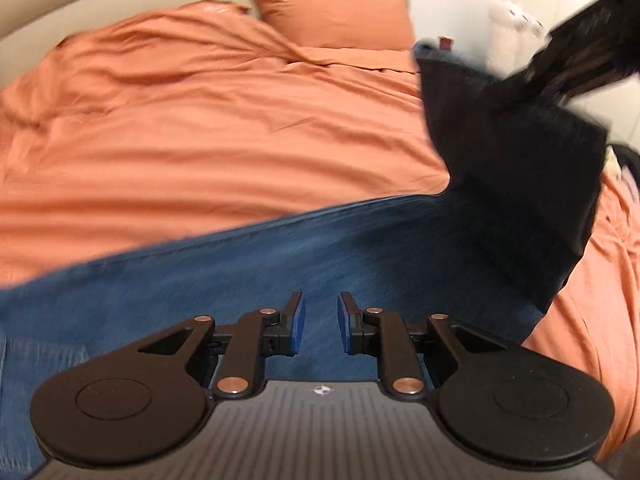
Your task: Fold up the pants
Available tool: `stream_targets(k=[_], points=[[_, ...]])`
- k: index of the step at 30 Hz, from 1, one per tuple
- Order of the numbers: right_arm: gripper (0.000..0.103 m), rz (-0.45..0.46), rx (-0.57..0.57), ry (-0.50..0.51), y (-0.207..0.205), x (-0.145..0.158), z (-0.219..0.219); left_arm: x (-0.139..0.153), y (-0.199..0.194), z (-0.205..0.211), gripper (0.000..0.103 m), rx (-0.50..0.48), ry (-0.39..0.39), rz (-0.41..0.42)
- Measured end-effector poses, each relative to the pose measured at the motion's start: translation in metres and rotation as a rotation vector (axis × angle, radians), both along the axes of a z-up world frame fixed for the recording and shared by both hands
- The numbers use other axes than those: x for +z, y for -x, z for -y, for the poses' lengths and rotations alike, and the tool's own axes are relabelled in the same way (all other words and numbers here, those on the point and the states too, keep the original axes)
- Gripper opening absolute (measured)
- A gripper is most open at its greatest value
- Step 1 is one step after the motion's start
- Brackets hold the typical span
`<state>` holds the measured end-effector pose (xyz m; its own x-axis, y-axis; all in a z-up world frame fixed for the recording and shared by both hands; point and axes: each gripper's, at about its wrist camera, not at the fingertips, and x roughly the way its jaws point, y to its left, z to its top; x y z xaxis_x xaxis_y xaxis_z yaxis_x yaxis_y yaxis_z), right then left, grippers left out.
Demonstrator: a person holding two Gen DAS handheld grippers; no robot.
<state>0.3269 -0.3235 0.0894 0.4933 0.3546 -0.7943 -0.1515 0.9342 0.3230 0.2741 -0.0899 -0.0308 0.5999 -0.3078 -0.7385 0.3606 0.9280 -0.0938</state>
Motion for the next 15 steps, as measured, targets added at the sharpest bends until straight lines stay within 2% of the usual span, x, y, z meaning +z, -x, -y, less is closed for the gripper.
stream_targets(k=[4,8,13,15], points=[[0.004,-0.070,0.046,-0.032,-0.009,-0.046,-0.065,-0.007,0.003,-0.032,0.023,0.053,0.056,-0.025],[0.004,-0.163,0.052,-0.024,-0.012,-0.107,-0.111,-0.006,0.001,-0.055,0.023,0.100,0.102,-0.041],[0.005,-0.245,0.026,0.007,-0.005,-0.165,-0.136,-0.014,-0.005,-0.066,0.023,0.113,0.119,-0.056],[0.012,-0.252,0.010,0.008,-0.004,-0.176,-0.137,-0.019,-0.008,-0.071,0.023,0.122,0.136,-0.077]])
